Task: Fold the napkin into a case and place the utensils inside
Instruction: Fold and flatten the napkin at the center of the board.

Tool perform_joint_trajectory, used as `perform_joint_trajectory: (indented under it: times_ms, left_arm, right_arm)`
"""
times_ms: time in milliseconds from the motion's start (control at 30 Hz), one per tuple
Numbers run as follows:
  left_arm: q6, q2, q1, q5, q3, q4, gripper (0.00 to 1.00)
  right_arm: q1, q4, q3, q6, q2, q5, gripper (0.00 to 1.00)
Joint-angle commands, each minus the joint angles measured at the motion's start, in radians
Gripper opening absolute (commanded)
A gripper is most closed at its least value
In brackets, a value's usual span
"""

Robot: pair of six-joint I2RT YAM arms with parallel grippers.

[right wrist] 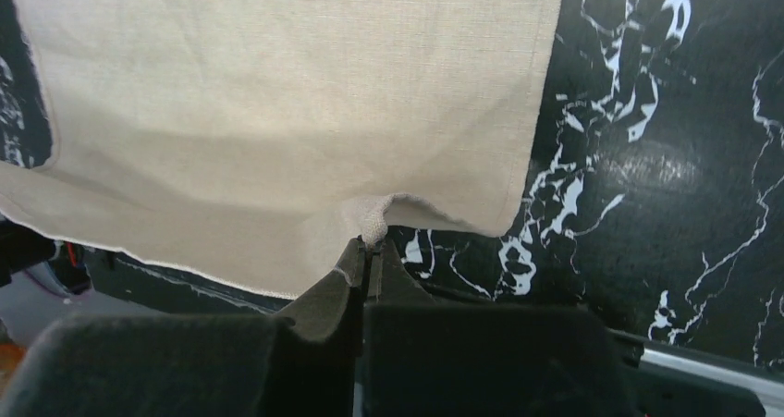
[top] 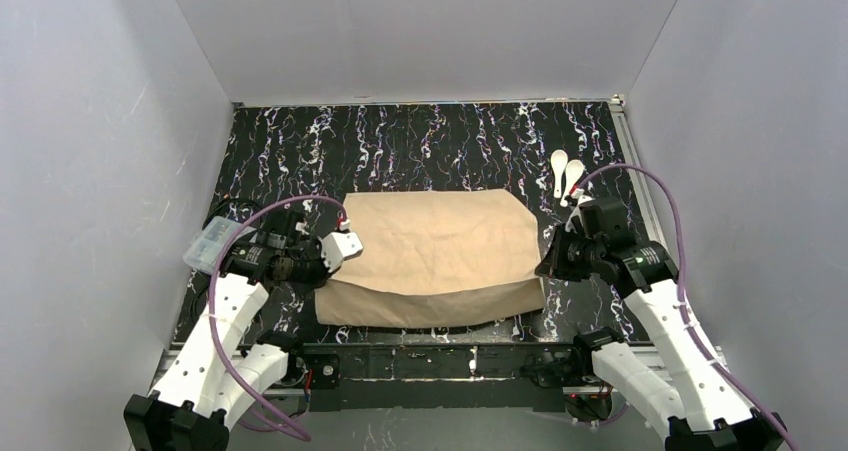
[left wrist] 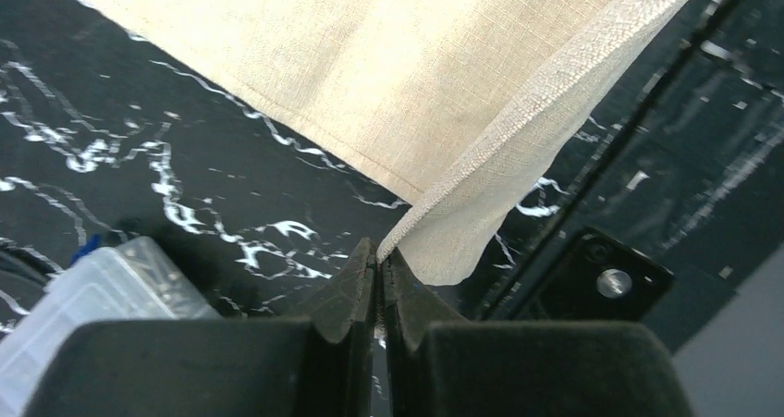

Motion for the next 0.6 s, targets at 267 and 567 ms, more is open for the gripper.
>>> perform_joint_trajectory:
  times_ms: [267,567]
  left_arm:
    - [-0.121,0.134,-0.001,0.086,0.085,-0.035,0.00]
    - [-0.184,0.360,-0.005,-0.045,0.234,0.209,0.00]
  right_arm:
    - [-0.002,0.015,0.038,0.020,0.169,-0.019,0.01]
    - [-0.001,0.106,0.187,-0.011,0.315,0.126,0.01]
